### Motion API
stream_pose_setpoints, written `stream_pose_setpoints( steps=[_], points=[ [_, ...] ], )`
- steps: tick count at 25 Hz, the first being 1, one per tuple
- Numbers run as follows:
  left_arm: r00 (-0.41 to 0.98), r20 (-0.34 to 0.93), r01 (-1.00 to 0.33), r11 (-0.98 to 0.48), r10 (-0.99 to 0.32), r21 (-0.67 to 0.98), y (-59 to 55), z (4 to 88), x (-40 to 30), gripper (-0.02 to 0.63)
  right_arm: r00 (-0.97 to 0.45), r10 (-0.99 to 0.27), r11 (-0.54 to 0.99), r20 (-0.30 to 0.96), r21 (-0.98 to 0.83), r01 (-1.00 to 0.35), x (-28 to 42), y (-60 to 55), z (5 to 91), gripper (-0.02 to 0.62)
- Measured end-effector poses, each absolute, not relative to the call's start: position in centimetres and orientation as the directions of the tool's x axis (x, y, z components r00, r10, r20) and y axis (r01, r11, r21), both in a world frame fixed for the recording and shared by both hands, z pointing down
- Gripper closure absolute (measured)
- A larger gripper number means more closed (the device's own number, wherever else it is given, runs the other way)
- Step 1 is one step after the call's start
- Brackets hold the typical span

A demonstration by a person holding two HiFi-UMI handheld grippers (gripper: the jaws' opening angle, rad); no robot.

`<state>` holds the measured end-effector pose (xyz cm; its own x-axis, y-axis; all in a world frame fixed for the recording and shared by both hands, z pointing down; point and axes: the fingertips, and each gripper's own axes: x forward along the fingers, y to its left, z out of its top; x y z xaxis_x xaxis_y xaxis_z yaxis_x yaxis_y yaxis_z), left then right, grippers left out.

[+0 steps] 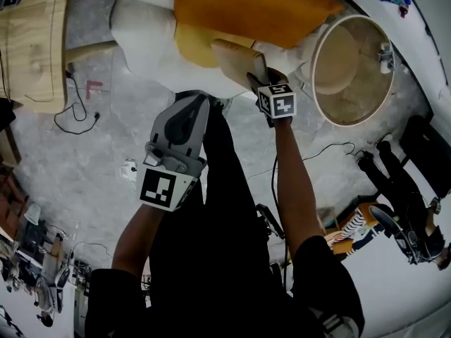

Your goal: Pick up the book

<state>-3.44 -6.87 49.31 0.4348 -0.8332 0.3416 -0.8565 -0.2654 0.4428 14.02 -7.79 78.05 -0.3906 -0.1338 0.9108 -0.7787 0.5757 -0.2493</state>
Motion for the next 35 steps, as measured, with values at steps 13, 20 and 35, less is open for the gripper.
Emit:
stream_pose_setpoints(
  steps=[13,20,35],
  points=[
    [0.44,0.301,-0.87,-0.318,-0.846,0.377,-6.7,41.4,-2.1,0.598,-0.405,-0.254,0.505,0.878,-0.237,-0.83,14.3,-6.5,69.1,0.357],
    [0.435,0.275,-0.878,-0.335,-0.858,0.342,-6.3,36.7,-0.6,0.598,-0.413,-0.32,0.502,0.853,-0.217,-0.837,14.6,-6.0,63.0,0.357],
    [0.407,0.182,-0.899,-0.357,-0.895,0.256,-5.7,27.9,1.8,0.598,-0.404,-0.447,0.445,0.798,-0.194,-0.874,17.3,-4.3,54.2,0.357]
  ],
)
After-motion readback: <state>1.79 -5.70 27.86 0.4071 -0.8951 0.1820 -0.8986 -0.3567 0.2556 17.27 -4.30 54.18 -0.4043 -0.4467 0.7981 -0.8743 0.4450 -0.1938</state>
